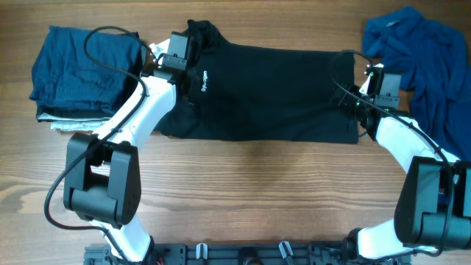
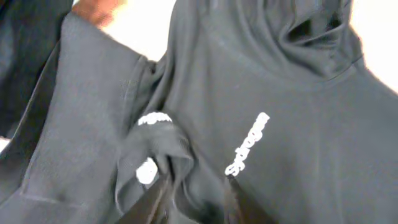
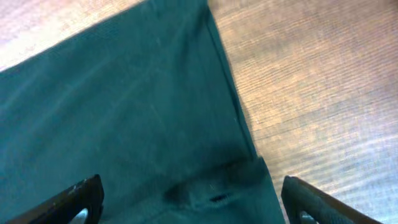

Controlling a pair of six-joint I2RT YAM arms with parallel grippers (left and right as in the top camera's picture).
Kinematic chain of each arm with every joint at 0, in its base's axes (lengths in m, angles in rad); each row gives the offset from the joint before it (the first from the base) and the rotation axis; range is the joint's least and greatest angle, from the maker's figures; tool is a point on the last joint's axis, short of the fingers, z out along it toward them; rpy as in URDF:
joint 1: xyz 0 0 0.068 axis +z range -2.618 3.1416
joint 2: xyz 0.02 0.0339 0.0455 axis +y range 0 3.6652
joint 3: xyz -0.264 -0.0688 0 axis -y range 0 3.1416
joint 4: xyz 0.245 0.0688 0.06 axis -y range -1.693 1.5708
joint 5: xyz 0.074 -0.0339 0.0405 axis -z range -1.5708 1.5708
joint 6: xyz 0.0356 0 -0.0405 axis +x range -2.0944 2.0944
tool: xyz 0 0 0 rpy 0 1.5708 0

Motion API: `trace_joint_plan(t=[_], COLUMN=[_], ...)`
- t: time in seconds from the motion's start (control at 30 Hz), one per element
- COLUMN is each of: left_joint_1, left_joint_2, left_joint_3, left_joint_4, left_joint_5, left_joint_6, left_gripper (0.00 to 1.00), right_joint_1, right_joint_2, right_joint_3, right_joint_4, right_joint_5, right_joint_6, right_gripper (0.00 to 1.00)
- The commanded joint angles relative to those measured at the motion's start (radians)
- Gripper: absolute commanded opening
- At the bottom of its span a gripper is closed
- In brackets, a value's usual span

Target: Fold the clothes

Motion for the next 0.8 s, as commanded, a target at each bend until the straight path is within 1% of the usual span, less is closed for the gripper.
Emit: trace_joint_plan(t=[0.0,0.03,0.1,0.13,0.17,0.2,0.23,0.27,0.3,0.33,0.37,0.4,0.47,0.57,0.77], left_joint_1=[0.010,0.010,0.010,0.010,0.009,0.007,0.007,0.007,0.007,0.007,0.007,0.007,0.007,0.007,0.005], left_joint_2=[0.007,0.004,-0.012,-0.023,-0.040,-0.060,-0.079,-0.095,-0.103,-0.102,-0.095,-0.088,-0.071,-0.050,-0.032], left_joint_3=[0.016,0.018,0.039,0.049,0.061,0.071,0.073,0.073,0.073,0.073,0.072,0.072,0.072,0.066,0.029], left_joint_4=[0.072,0.092,0.082,0.057,0.019,-0.025,-0.069,-0.124,-0.180,-0.227,-0.291,-0.331,-0.407,-0.465,-0.423], left_joint_5=[-0.023,-0.023,-0.020,-0.019,-0.007,0.013,0.050,0.095,0.128,0.146,0.163,0.174,0.187,0.187,0.187], left_joint_6=[0.015,0.043,0.083,0.082,0.082,0.082,0.082,0.081,0.074,0.066,0.049,0.048,0.048,0.048,0.048], left_gripper=[0.41,0.45,0.47,0.46,0.41,0.08,0.04,0.04,0.04,0.04,0.04,0.04,0.04,0.04,0.04], right_joint_1=[-0.004,-0.004,-0.004,-0.004,-0.004,-0.004,-0.004,-0.004,-0.004,-0.004,-0.004,-0.004,-0.004,-0.004,-0.004], right_joint_2=[0.009,0.004,-0.014,-0.023,-0.032,-0.035,-0.035,-0.035,-0.035,-0.035,-0.034,-0.030,-0.017,0.022,0.164], right_joint_3=[0.032,0.047,0.091,0.120,0.176,0.223,0.259,0.307,0.333,0.341,0.336,0.330,0.319,0.312,0.312], right_joint_4=[-0.001,-0.027,-0.107,-0.162,-0.264,-0.348,-0.415,-0.510,-0.568,-0.608,-0.638,-0.655,-0.681,-0.670,-0.577], right_joint_5=[-0.022,-0.022,-0.039,-0.050,-0.062,-0.064,-0.067,-0.068,-0.076,-0.090,-0.089,-0.089,-0.089,-0.085,-0.080], right_joint_6=[-0.087,-0.087,-0.093,-0.100,-0.109,-0.109,-0.109,-0.108,-0.099,-0.090,-0.081,-0.076,-0.076,-0.080,-0.085], right_gripper=[0.96,0.96,0.96,0.95,0.91,0.85,0.79,0.55,0.35,0.28,0.17,0.08,0.04,0.04,0.04])
